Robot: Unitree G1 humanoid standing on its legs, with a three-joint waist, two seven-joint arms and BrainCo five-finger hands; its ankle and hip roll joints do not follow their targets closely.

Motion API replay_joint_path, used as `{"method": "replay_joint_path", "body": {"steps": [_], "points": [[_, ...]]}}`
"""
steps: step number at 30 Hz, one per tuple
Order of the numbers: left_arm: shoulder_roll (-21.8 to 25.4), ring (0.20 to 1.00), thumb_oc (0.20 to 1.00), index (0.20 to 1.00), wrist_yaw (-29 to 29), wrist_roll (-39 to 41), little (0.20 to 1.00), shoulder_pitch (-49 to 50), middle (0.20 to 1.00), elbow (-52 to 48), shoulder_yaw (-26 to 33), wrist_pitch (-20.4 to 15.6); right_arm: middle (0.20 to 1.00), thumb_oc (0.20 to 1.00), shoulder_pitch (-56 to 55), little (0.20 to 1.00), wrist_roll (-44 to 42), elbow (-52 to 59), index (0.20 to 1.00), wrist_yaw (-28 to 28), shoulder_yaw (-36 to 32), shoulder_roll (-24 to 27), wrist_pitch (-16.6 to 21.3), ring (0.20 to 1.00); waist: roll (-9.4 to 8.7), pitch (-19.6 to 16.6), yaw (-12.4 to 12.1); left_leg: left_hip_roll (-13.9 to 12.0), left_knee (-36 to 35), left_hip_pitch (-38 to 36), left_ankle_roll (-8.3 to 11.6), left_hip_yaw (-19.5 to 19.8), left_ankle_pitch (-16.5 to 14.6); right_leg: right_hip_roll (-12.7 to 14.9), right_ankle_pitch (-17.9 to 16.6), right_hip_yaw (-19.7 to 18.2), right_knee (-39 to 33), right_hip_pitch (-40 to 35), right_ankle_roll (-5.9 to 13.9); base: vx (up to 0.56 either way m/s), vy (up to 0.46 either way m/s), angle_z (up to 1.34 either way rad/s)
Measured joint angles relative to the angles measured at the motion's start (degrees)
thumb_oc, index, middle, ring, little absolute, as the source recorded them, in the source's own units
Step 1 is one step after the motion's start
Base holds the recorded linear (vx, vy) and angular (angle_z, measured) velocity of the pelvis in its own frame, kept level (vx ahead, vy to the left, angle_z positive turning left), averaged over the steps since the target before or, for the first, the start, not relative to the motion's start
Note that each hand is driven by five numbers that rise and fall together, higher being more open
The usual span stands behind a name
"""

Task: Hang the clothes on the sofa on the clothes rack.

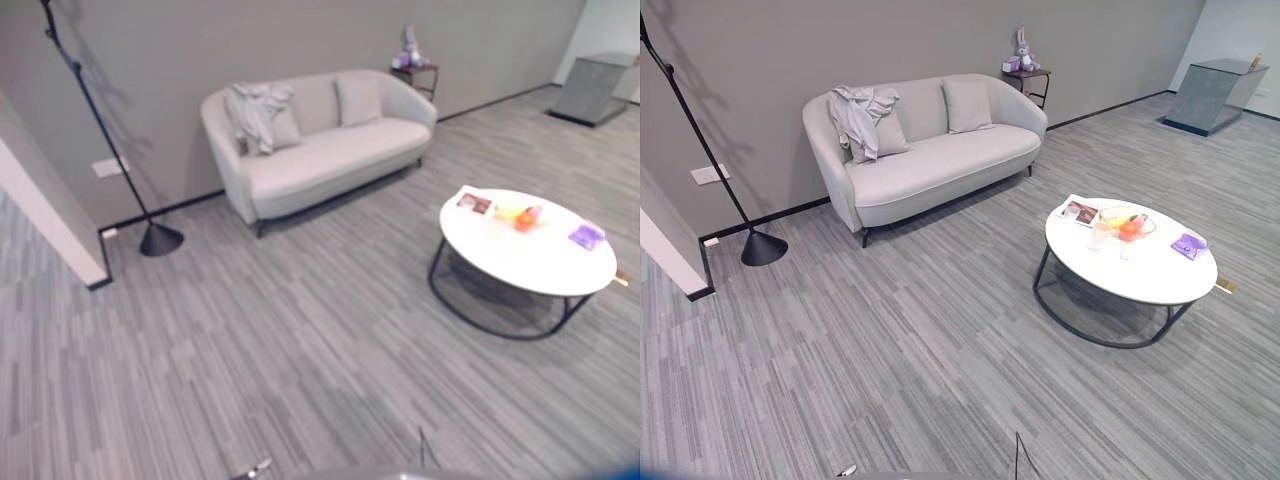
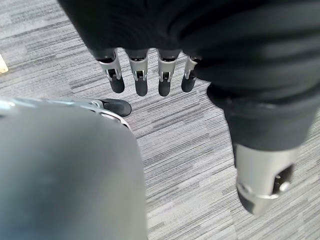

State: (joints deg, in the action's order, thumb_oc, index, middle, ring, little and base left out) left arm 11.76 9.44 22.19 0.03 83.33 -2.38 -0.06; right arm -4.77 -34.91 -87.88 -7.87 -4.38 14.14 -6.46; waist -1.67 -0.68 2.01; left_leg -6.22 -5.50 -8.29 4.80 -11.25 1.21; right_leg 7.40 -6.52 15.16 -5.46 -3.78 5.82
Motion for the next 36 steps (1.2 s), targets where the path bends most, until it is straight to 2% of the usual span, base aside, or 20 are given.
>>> {"method": "replay_joint_path", "body": {"steps": [1,7,18,25,28,29,30,31,32,33,34,35,36], "points": [[0.01,1.0,1.0,1.0,-0.01,-0.7,1.0,0.15,1.0,0.04,0.04,-0.03,1.0,1.0,0.16,1.0,0.05,0.38,1.0,-0.02,0.74,-0.02,-0.03,1.0,0.55,-0.54,-0.52,-0.09,0.01,0.01,0.01,0.13,0.01,-0.1,0.0,0.12,-0.01,-0.08,-0.07,0.0,0.0,0.0],[0.49,1.0,1.0,1.0,-0.34,-0.86,1.0,1.1,1.0,0.23,0.37,0.02,1.0,1.0,-0.59,1.0,0.16,0.6,1.0,-0.48,1.7,0.01,-0.06,1.0,0.73,-2.47,-1.35,-0.34,0.0,0.11,0.05,1.3,0.05,-0.26,0.4,1.3,0.0,-0.39,-0.63,0.02,-0.032,0.11],[0.29,1.0,1.0,1.0,0.03,-0.67,1.0,3.34,1.0,2.55,0.48,0.11,1.0,1.0,-2.31,1.0,5.23,1.1,1.0,-2.39,8.46,-0.28,0.23,1.0,-1.53,-4.74,-2.55,-0.73,-0.02,0.8,0.07,3.38,0.12,-0.88,0.57,1.53,0.02,-0.04,-0.9,0.03,-0.035,0.02],[0.28,1.0,1.0,1.0,-0.1,-0.73,1.0,4.04,1.0,2.82,0.06,0.2,1.0,1.0,-2.28,1.0,7.97,3.24,1.0,-2.61,10.95,-0.66,1.19,1.0,-1.42,-4.71,-2.64,-0.89,-0.01,2.56,0.27,5.97,0.64,-1.03,0.83,3.29,0.85,0.81,-1.33,0.01,-0.073,0.15],[0.32,1.0,1.0,1.0,-0.34,-0.73,1.0,3.4,1.0,2.79,0.05,0.15,1.0,1.0,-1.22,1.0,8.58,3.69,1.0,-2.45,12.94,-0.47,1.86,1.0,-1.5,-4.36,-2.72,-1.81,0.58,4.97,0.28,6.17,0.64,-1.31,2.38,3.31,4.69,4.34,-2.67,0.02,-0.173,0.02],[0.19,1.0,1.0,1.0,-0.39,-0.72,1.0,3.58,1.0,3.03,0.23,0.13,1.0,1.0,-0.67,1.0,9.09,3.73,1.0,-2.4,12.84,-0.38,2.11,1.0,-0.52,-3.89,-2.95,-2.93,3.82,6.72,0.4,6.15,0.61,-2.4,2.97,3.99,6.34,5.02,-3.69,0.05,-0.214,0.04],[-0.02,1.0,1.0,1.0,-0.44,-0.68,1.0,3.16,1.0,2.67,0.49,-0.27,1.0,1.0,-0.05,1.0,9.06,3.97,1.0,-2.28,12.72,-0.45,2.29,1.0,-0.21,-2.54,-3.34,-4.36,9.15,9.71,2.51,6.41,-1.21,-2.98,6.77,4.15,12.14,7.18,-7.47,0.05,-0.113,0.22],[0.81,1.0,1.0,1.0,-0.33,-0.12,1.0,1.76,1.0,2.89,2.0,-1.38,1.0,1.0,1.29,1.0,9.68,2.94,1.0,-2.37,12.65,-0.46,2.72,1.0,-0.94,1.23,-4.54,-5.02,25.27,16.38,5.37,8.77,-4.78,-3.05,13.51,4.76,22.38,8.97,-7.59,0.13,-0.156,0.31],[1.32,1.0,1.0,1.0,-0.54,0.31,1.0,0.77,1.0,2.68,2.55,-1.61,1.0,1.0,1.89,1.0,10.31,1.98,1.0,-2.2,12.73,-0.64,2.54,1.0,-1.62,3.38,-4.83,-5.4,35.35,21.74,5.59,11.25,-4.99,-2.44,15.68,4.6,24.33,9.92,-7.38,0.18,-0.117,0.23],[1.2,1.0,1.0,1.0,-0.9,0.37,1.0,1.21,1.0,3.82,2.57,-0.79,1.0,1.0,1.82,1.0,10.89,1.36,1.0,-2.19,12.93,-0.67,2.77,1.0,-2.04,3.56,-6.55,-5.09,40.38,25.34,5.8,11.2,-0.43,-2.77,15.73,4.24,23.1,9.93,-7.53,0.3,-0.108,-0.04],[0.19,1.0,1.0,1.0,-1.28,0.34,1.0,1.38,1.0,4.78,2.48,-0.61,1.0,1.0,2.69,1.0,11.84,0.45,1.0,-2.3,13.18,-0.39,3.5,1.0,-1.67,3.45,-6.86,-5.15,42.8,30.3,6.87,11.0,7.26,-5.12,15.5,2.16,14.58,8.58,-6.52,0.37,0.028,-0.28],[-0.75,1.0,1.0,1.0,-1.62,0.39,1.0,1.03,1.0,5.85,2.53,-0.34,1.0,1.0,4.01,1.0,12.25,-0.18,1.0,-2.34,13.75,-0.22,3.58,1.0,-1.43,3.34,-7.58,-5.12,40.08,31.75,5.78,9.33,9.45,-6.3,14.78,2.18,8.88,6.41,-6.46,0.43,0.097,-0.5],[-2.18,1.0,1.0,1.0,-1.57,0.18,1.0,0.26,1.0,6.91,3.12,0.11,1.0,1.0,6.9,1.0,13.04,-0.8,1.0,-2.44,14.75,1.15,2.96,1.0,0.88,6.65,-8.59,-6.22,36.82,31.66,6.69,7.25,8.31,-6.04,16.12,3.88,15.18,5.38,-8.87,0.46,0.149,-0.35]]}}
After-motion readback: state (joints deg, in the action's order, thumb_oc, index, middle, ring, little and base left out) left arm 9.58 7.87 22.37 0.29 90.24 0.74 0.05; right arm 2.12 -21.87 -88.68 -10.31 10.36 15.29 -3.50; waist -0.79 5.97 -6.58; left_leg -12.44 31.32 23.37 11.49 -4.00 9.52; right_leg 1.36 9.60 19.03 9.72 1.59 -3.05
